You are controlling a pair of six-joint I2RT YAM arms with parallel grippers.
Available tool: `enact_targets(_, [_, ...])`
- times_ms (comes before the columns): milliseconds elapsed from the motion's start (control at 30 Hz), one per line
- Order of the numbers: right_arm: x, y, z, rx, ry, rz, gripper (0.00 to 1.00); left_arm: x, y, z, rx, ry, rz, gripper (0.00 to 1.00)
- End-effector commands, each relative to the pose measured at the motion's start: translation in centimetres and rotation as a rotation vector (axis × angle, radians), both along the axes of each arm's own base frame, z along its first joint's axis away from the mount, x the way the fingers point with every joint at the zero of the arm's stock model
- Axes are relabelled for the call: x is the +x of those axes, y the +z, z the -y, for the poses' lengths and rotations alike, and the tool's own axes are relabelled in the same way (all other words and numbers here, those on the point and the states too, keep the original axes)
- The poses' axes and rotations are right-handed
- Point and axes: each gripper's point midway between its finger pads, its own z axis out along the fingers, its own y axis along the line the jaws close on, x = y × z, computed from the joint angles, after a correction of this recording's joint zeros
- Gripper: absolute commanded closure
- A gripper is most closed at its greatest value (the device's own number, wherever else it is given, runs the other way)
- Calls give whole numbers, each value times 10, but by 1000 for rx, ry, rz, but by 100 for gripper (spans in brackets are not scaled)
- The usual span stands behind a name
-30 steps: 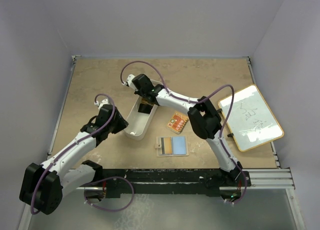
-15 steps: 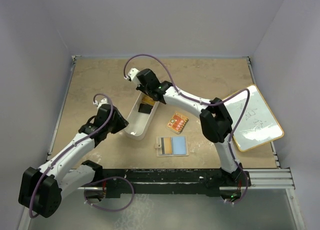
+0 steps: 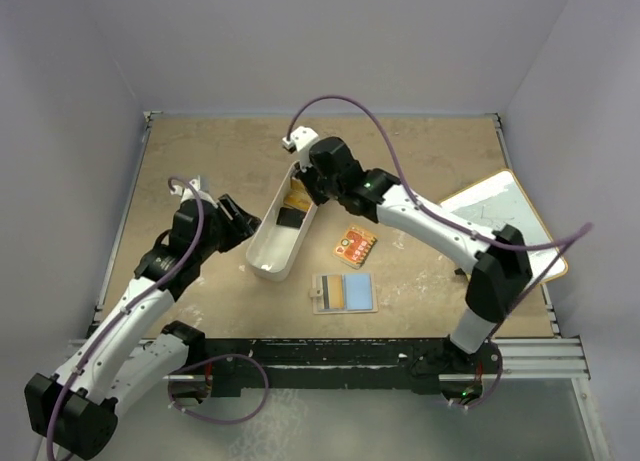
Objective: Put the credit cards into the card holder
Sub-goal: Pick up the credit card from the storage box.
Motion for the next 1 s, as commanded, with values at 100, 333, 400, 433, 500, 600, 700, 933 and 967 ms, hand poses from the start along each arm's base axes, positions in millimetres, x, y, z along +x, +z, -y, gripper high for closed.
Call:
enact_targets(100, [-71, 28, -1, 453, -45, -225, 100, -3, 69, 39, -245, -158, 204, 45])
enact_targets(333, [-128, 16, -1, 871, -60, -457, 100, -23, 95, 72, -457, -340, 260, 46])
enact_targets(400, [-130, 24, 6, 980, -93, -462, 100, -28, 101, 80, -518, -383, 267, 46])
enact_targets(433, [-132, 29, 8, 1024, -95, -463, 100, -32, 103, 84, -547, -412, 264, 46])
enact_targets(500, [-137, 36, 11, 1098, -92, -477, 100, -36, 106, 90, -598, -450, 267, 46])
enact_targets(600, [-138, 50, 16, 1189, -94, -466, 100, -39, 107, 95, -656, -476, 261, 46])
enact_targets(700, [-138, 58, 20, 1231, -100, -449, 100, -41, 102, 98, -681, -488, 246, 45])
enact_targets(933, [-136, 63, 24, 1287, -119, -447, 100, -43, 101, 103, -757, -510, 239, 45])
enact_targets(967, [-136, 63, 22, 1298, -111, -456, 100, -44, 103, 104, -777, -518, 239, 45])
